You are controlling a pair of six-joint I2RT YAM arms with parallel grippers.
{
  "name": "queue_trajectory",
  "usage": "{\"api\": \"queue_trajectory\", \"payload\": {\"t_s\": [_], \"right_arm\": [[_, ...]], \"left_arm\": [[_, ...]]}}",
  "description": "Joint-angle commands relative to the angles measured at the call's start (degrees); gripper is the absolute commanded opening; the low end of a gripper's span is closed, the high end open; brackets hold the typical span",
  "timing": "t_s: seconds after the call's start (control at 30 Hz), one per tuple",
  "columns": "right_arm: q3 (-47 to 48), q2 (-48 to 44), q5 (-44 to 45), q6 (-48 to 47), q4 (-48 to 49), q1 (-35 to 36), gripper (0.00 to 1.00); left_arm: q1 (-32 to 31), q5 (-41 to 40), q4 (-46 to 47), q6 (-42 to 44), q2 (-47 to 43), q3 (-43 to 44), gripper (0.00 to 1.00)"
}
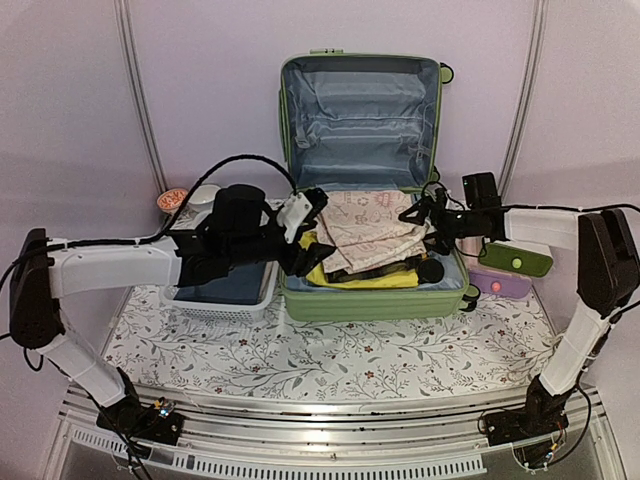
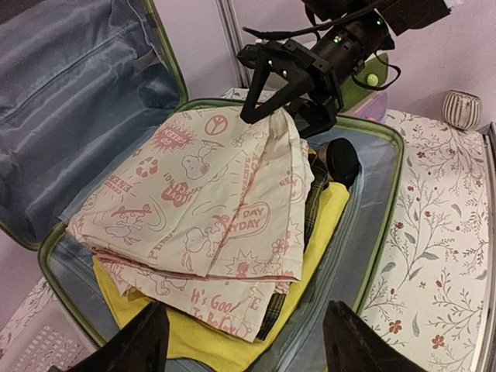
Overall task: Open, take out, and arrange the luggage
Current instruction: Pick up the clothes from the opened luggage.
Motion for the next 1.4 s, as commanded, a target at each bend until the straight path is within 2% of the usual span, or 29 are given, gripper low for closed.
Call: {"api": "queue_trajectory", "payload": {"t_s": [0.0, 0.1, 0.23, 0.37, 0.5, 0.77, 0.87, 0.93, 0.97, 1.0, 1.03, 1.37], "right_arm": [[-0.58, 0.83, -5.88, 8.24, 9.36, 0.0, 0.99], [-0.54, 0.2, -7.36, 10.16, 10.64, 0.03, 0.98], [-0.71, -1.52, -5.62, 10.41, 8.8, 0.03, 0.78], [-0.07, -0.9, -2.41, 9.77, 6.74, -0.04, 0.67], [1.22, 2.53, -3.49, 10.1, 7.32, -0.04, 0.53], [4.28, 5.83, -4.27, 10.55, 7.14, 0.0, 0.52], [3.45, 4.52, -3.62, 10.45, 7.14, -0.04, 0.46], [3.02, 3.66, -3.05, 10.33, 7.03, 0.0, 0.36], [2.87, 3.29, -2.85, 10.21, 7.01, -0.04, 0.26], [2.83, 2.95, -2.89, 10.19, 6.99, -0.04, 0.11], [2.77, 2.57, -2.78, 10.27, 6.95, 0.02, 0.04], [0.99, -5.42, 1.48, 15.09, 7.04, 6.49, 0.02]], "left_arm": [[-0.72, -1.3, 0.38, -0.15, -2.98, -1.87, 0.71], [-0.79, -2.41, 0.29, 0.3, -4.25, -2.87, 0.71], [-0.71, -2.89, 0.21, 0.65, -5.35, -3.49, 0.72], [-0.66, -2.97, 0.34, 0.9, -6.03, -3.77, 0.72], [-0.66, -3.2, 0.02, 0.89, -6.88, -3.92, 0.72], [-0.71, -4.6, -0.66, 1.24, -9.55, -6.1, 0.72], [-0.66, -4.88, -0.67, 1.5, -9.93, -6.57, 0.72], [-0.66, -4.9, -0.45, 1.53, -9.97, -6.67, 0.72], [-0.63, -4.83, -0.35, 1.5, -9.89, -6.67, 0.72], [-0.66, -4.73, -0.32, 1.53, -9.83, -6.6, 0.72], [-0.63, -4.64, -0.32, 1.49, -9.72, -6.54, 0.72], [-1.65, -1.71, 0.12, 4.9, -7.85, -5.6, 0.75]]}}
